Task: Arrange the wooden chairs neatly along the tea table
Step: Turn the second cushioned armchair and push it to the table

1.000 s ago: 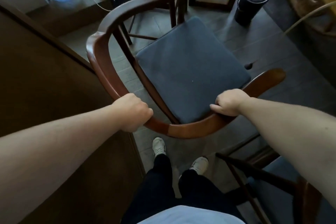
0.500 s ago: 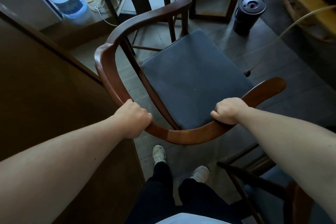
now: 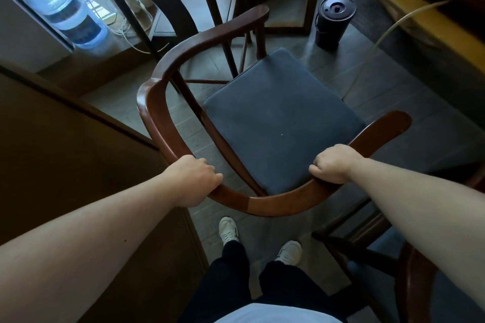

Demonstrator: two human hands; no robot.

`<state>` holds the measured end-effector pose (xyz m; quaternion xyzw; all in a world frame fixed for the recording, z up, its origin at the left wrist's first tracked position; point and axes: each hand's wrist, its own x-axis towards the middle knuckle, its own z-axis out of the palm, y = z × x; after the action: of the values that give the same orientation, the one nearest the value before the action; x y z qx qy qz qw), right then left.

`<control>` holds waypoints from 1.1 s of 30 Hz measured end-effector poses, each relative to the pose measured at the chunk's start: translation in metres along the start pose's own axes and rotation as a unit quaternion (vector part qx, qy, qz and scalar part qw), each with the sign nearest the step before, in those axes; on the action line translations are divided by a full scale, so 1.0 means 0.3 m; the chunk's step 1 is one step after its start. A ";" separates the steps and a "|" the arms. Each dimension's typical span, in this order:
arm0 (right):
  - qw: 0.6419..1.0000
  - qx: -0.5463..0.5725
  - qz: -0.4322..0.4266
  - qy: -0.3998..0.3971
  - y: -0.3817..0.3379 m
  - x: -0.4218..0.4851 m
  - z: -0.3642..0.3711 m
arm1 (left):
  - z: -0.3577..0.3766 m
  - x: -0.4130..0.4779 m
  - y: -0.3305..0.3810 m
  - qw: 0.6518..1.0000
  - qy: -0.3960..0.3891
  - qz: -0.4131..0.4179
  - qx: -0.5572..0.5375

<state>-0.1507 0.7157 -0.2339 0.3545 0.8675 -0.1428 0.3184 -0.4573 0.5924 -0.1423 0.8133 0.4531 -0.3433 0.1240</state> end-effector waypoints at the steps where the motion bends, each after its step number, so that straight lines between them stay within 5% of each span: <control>1: 1.000 0.007 0.002 -0.003 0.001 -0.003 0.003 | 0.001 -0.014 -0.012 1.000 0.010 0.011 -0.002; 6: 0.990 0.105 0.035 0.084 -0.045 -0.076 -0.026 | -0.046 -0.088 -0.090 0.995 0.083 0.057 -0.010; 10: 0.939 0.269 0.039 0.210 -0.170 -0.167 -0.054 | -0.080 -0.103 -0.173 0.987 0.140 0.076 -0.033; 14: 0.901 0.369 0.043 0.224 -0.339 -0.216 -0.064 | -0.096 -0.074 -0.298 0.982 0.145 0.114 -0.045; 19: 0.913 0.376 0.034 0.154 -0.528 -0.200 -0.092 | -0.078 -0.031 -0.505 0.976 0.108 0.185 -0.027; 24: 0.903 0.395 0.070 0.154 -0.654 -0.111 -0.065 | 0.001 0.001 -0.603 0.949 0.154 0.276 0.011; 33: 0.943 0.232 0.153 0.183 -0.701 -0.031 -0.021 | 0.059 0.058 -0.650 0.924 0.149 0.352 0.012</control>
<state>-0.2970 0.5648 -0.2183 0.5667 0.7893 -0.2219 0.0810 -0.6193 0.7037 -0.1457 0.9637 0.1465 -0.1574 0.1584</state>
